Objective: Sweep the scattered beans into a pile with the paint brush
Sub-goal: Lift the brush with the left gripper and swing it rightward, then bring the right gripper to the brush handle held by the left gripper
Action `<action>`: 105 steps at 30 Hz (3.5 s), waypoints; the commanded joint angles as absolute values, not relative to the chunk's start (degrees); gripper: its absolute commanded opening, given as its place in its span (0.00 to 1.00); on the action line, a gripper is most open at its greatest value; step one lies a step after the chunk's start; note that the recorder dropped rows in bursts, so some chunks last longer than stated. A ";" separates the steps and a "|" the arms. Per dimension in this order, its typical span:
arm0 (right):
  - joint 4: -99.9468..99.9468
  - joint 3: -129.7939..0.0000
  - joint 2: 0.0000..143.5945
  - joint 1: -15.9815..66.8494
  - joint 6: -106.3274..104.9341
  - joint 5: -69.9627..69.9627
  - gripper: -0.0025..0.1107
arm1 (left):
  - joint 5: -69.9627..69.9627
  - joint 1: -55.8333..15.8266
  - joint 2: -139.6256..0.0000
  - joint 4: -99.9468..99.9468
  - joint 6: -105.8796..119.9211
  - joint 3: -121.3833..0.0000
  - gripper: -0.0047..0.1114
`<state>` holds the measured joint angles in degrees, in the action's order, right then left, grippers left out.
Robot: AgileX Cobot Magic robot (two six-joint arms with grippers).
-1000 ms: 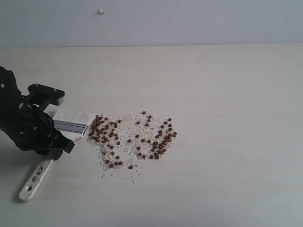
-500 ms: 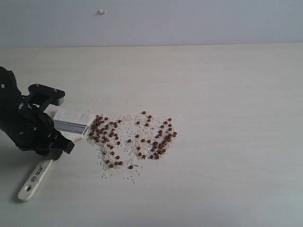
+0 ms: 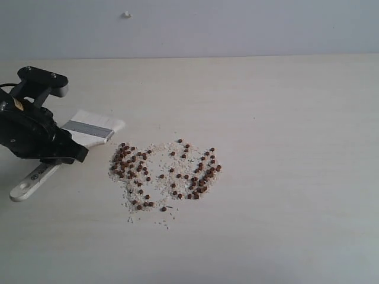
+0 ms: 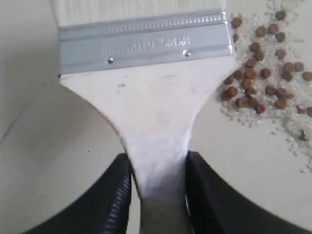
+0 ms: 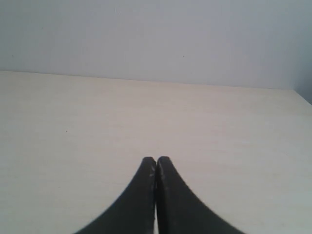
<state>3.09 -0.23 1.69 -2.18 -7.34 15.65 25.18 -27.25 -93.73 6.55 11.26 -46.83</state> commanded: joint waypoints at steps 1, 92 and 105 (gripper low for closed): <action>3.01 0.00 1.33 -2.58 -7.29 15.06 0.02 | 22.86 -27.30 -93.23 6.59 11.62 -47.24 0.04; -85.47 -34.07 59.96 40.71 17.04 23.20 0.34 | 65.60 -27.56 -96.10 37.17 59.73 -71.46 0.04; -71.41 -34.07 65.81 63.34 6.31 17.07 0.59 | 67.43 -27.56 -96.35 42.21 62.49 -71.46 0.04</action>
<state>-69.30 -34.42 63.66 62.63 5.22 20.09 66.06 -27.25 -96.32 39.35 60.64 -71.02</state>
